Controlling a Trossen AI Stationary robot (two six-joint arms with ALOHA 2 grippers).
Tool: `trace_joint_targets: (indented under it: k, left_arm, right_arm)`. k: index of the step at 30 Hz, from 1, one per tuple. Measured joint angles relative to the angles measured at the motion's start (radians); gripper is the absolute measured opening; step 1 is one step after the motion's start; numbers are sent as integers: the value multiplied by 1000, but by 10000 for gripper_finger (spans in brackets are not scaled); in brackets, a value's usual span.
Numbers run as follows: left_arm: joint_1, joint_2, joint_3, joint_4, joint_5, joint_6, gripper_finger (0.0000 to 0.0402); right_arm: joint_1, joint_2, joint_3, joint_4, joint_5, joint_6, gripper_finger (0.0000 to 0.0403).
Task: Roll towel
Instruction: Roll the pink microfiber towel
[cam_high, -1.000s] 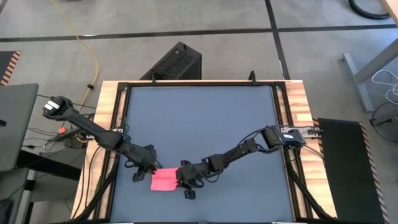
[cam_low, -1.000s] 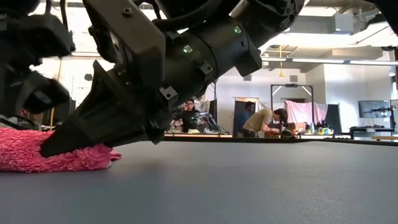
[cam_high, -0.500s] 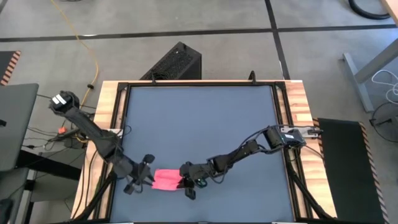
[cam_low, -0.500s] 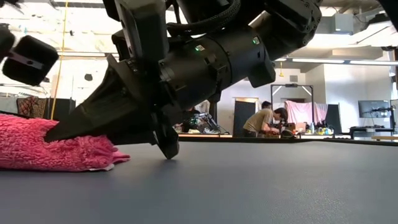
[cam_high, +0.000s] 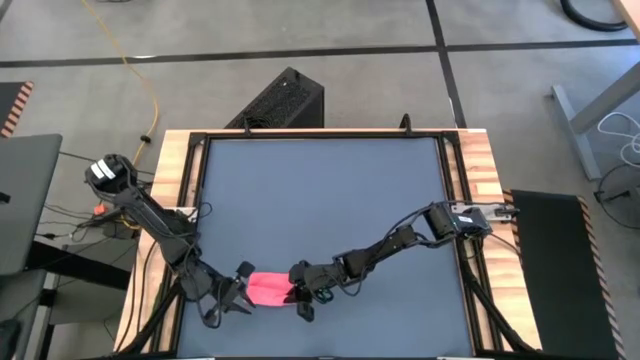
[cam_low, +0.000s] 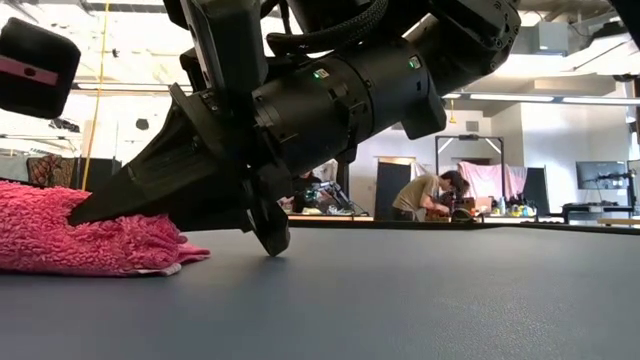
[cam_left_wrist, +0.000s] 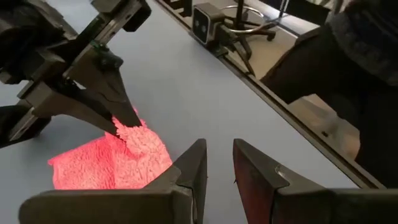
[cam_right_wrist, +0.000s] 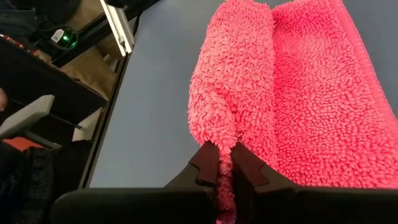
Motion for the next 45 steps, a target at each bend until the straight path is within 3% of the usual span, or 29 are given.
trace_joint_targets:
  k: [8,15,22,27,31,37,45]
  left_arm:
    - [6,23,42,-53,3,5,79]
    - [6,23,130,-269,11,6,155]
    - [6,23,140,-448,-82,-58,213]
    - [4,30,140,-435,-87,-76,216]
    - [-18,115,141,-405,-89,-100,213]
    - [-37,206,198,-444,-170,-105,201]
    - [-33,219,225,-552,-175,-168,156]
  right_arm:
    - [0,0,0,0,2,0,37]
    - [0,0,0,-2,5,-4,38]
    - [1,1,0,-3,16,-14,38]
    - [1,1,0,-3,18,-20,38]
    - [1,1,0,-3,19,-23,38]
    - [1,1,0,-3,21,-24,38]
    - [4,1,0,-2,30,-3,38]
